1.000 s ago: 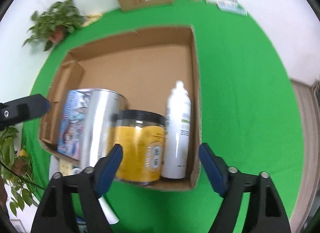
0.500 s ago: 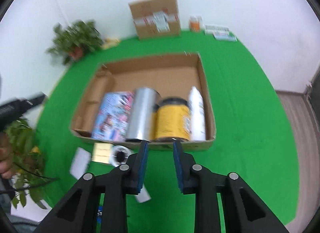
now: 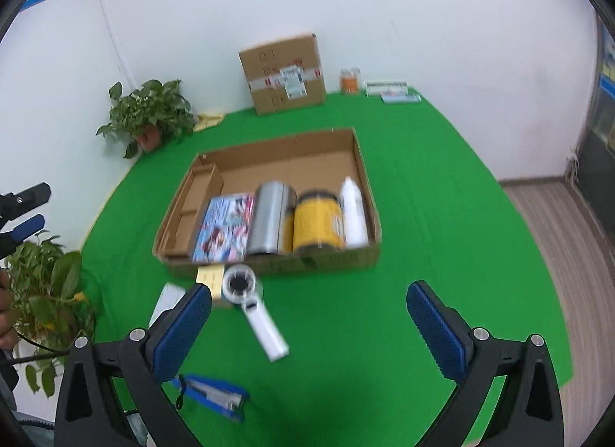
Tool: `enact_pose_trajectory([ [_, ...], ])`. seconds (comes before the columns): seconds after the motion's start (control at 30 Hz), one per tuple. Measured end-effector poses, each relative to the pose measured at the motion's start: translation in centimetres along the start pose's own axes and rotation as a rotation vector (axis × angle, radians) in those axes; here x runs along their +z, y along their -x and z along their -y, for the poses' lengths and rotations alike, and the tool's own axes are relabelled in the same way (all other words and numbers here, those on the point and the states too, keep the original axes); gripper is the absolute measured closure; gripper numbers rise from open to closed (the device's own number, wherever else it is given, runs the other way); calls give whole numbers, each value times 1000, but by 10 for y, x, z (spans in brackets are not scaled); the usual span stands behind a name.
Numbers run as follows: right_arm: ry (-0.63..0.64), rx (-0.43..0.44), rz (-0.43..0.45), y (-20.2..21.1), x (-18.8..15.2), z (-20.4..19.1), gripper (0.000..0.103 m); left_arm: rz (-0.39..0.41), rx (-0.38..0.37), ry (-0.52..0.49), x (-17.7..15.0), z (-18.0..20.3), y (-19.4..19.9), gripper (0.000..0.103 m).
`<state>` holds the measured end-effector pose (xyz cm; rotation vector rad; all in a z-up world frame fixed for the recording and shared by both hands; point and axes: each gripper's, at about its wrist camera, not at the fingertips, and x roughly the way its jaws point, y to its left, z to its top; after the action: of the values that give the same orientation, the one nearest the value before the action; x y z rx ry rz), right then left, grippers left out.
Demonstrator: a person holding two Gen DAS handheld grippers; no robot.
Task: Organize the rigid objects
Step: 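Move both tools toward the blue stapler on the table, then close both grippers on the blue stapler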
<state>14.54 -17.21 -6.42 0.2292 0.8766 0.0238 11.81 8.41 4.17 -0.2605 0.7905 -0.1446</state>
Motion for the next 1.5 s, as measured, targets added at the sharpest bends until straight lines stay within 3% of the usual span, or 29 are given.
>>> enact_pose_trajectory([
  [0.13,-57,33,-60,11,-50,10,1,-74,40,-7,-34,3,18,7],
  [0.2,-65,65,-80,18,-77,8,3,-101,32,-18,-53,5,29,20],
  [0.23,-63,78,-93,23,-91,6,8,-124,13,-22,-60,5,31,55],
  [0.27,-57,94,-99,28,-102,2,28,-165,-13,-30,-67,6,31,85],
  [0.3,-37,105,-105,35,-114,-3,42,-201,-25,-42,-74,8,30,90],
  [0.37,-2,105,-105,46,-126,-11,43,-214,-22,-75,-83,12,32,87],
  [0.4,7,115,-95,52,-129,-12,34,-208,-18,-82,-85,14,32,81],
  [0.43,11,112,-80,59,-133,-14,23,-217,-17,-76,-87,15,30,53],
  [0.47,11,106,-69,64,-133,-13,0,-233,-27,-55,-87,14,25,16],
  [0.5,1,96,-44,70,-134,-11,1,-238,-49,-27,-87,12,21,11],
  [0.57,-17,81,-30,74,-135,-10,1,-240,-125,17,-88,7,13,11],
  [0.67,7,55,-65,63,-128,-17,1,-325,-160,6,-90,1,-10,11],
  [0.83,119,45,-207,7,-133,-56,1,-484,-227,5,-106,-29,-44,11],
  [1.0,300,31,-325,-58,-143,-103,1,-565,-231,-12,-119,-60,-58,11],
  [1.17,564,11,-385,-111,-154,-147,2,-602,-199,69,-134,-99,-74,11],
  [1.33,652,70,-422,-144,-161,-166,3,-642,-194,80,-146,-111,-85,11],
  [1.5,715,133,-475,-178,-173,-175,14,-681,-171,96,-153,-112,-109,11],
])
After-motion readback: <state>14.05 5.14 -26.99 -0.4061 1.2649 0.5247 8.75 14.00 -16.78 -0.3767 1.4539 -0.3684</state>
